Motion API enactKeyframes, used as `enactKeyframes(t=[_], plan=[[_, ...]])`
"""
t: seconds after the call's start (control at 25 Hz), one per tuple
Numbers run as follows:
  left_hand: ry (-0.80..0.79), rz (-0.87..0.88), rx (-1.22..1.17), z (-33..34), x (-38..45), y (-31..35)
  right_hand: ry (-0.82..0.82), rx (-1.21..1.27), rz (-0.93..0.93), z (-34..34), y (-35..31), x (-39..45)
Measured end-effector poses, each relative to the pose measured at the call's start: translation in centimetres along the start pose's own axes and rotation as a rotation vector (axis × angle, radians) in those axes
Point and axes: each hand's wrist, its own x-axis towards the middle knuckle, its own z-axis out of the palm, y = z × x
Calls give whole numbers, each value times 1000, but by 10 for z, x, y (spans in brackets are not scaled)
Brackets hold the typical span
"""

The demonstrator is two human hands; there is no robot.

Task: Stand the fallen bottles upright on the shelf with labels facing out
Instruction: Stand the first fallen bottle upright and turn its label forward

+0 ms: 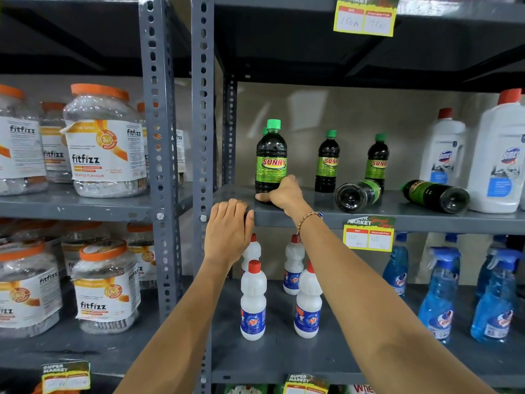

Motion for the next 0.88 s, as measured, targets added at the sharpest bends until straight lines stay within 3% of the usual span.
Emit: enactKeyframes(t=[0.08,0.24,0.44,0.88], plan=[[-28,-19,-1,-5,9,4,-84,28,27,-5,1,4],[-269,-146,9,-17,56,15,-163,300,33,-28,13,5],[-781,-500,-614,-3,107,12,-121,376,18,-30,19,7],[-724,-626,-778,-5,97,2,-173,342,-5,-40,18,-6]])
